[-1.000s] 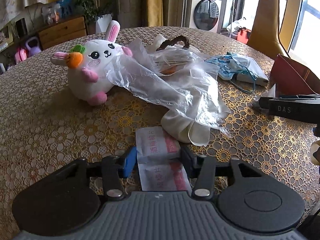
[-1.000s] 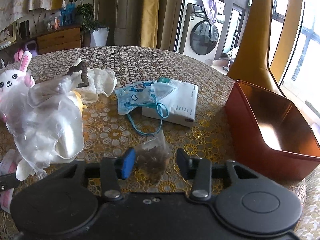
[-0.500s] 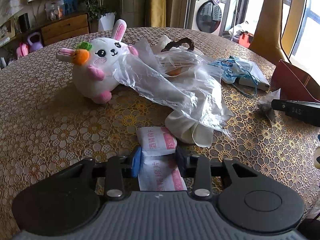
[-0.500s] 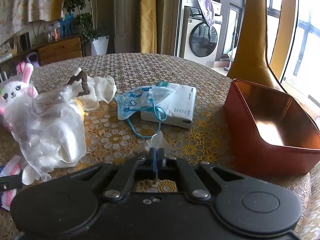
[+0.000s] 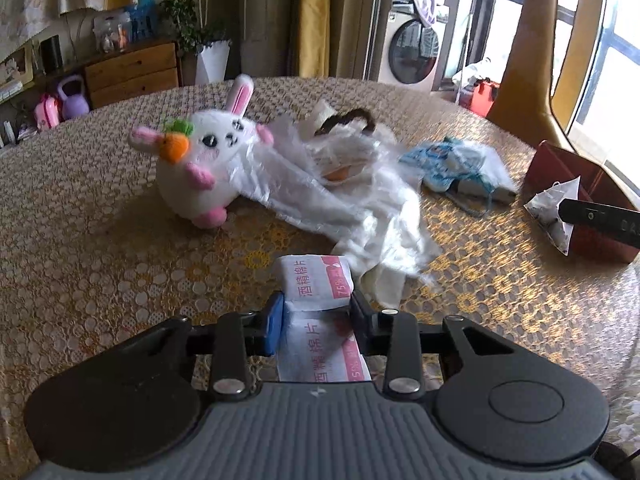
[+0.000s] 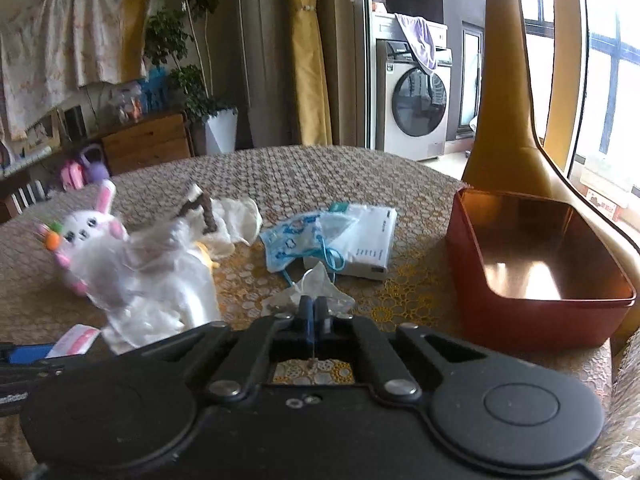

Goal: Organize soft objects
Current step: 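Carry the sachet and tea bag into the red tin with both tools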

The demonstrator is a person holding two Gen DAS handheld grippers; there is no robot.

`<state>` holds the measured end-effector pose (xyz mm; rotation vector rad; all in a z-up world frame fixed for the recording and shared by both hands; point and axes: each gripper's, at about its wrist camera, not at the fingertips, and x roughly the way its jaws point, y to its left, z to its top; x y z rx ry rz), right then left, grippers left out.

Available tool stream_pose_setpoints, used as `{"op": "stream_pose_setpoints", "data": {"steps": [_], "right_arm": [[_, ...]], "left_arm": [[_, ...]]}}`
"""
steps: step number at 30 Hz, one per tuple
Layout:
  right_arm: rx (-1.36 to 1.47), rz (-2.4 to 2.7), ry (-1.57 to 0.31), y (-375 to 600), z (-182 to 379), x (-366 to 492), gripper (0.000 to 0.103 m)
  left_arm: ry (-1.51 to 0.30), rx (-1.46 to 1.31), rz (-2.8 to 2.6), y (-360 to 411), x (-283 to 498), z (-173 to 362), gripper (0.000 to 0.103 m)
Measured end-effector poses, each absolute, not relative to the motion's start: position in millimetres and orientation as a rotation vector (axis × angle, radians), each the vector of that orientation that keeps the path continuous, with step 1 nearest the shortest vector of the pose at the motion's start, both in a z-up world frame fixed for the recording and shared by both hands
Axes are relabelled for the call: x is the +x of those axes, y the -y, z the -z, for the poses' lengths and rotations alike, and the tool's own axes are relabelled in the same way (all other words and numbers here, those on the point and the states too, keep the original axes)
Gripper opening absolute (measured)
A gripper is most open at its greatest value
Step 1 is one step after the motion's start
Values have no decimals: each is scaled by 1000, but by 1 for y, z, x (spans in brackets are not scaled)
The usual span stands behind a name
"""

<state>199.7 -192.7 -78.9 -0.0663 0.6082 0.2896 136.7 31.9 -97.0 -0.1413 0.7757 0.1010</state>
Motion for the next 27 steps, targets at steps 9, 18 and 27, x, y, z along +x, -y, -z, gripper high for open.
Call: {"op": "stream_pose_setpoints", "data": {"steps": [9, 18, 27], "right_arm": [[-41, -314, -538, 221, 38, 180, 0], [-20, -265, -490, 262, 19, 183, 1], [-10, -194, -472, 308, 17, 200, 0]], "left_arm": [[-714, -103, -15, 0, 140, 54, 35], [-670, -44, 107, 55, 168, 22, 35], [-702, -20, 241, 114, 214, 12, 35]]}}
